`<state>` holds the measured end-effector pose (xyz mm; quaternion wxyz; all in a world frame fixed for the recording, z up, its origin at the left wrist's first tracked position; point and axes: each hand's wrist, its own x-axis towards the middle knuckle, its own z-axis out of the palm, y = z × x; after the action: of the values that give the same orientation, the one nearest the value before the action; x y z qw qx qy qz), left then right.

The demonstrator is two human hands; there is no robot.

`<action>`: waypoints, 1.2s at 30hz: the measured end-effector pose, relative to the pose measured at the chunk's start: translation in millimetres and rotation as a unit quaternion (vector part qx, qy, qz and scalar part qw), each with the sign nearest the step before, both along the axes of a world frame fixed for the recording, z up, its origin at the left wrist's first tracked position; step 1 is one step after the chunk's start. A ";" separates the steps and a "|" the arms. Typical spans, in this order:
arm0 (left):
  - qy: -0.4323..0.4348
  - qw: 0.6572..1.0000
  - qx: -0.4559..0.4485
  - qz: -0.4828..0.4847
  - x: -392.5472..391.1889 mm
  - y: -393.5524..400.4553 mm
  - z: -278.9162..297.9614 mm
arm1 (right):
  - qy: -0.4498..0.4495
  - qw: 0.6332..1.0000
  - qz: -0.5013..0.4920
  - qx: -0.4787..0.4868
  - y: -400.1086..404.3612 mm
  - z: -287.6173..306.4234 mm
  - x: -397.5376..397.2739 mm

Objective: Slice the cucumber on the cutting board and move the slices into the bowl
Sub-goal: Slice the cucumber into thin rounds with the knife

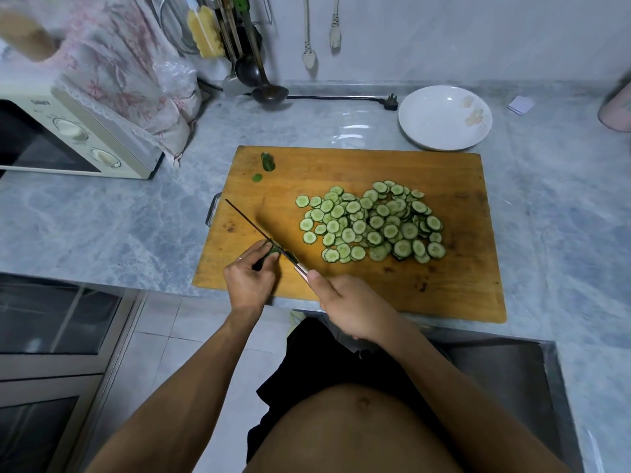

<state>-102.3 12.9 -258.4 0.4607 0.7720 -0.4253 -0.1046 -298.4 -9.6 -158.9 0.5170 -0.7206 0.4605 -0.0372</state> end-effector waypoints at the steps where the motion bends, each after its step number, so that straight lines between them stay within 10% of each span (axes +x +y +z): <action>1: 0.002 1.000 0.001 0.000 0.1 0.0 -0.4 | 0.003 1.000 0.002 -0.003 1.0 -0.1 0.0; 36: -0.046 0.999 0.008 -0.014 -4.7 4.9 -4.1 | 0.014 0.999 -0.043 0.021 -27.5 -10.2 5.6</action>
<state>-107.0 17.7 -262.5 0.4324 0.7739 -0.4560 -0.0788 -292.8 -37.2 -169.1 0.5238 -0.6896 0.4985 -0.0397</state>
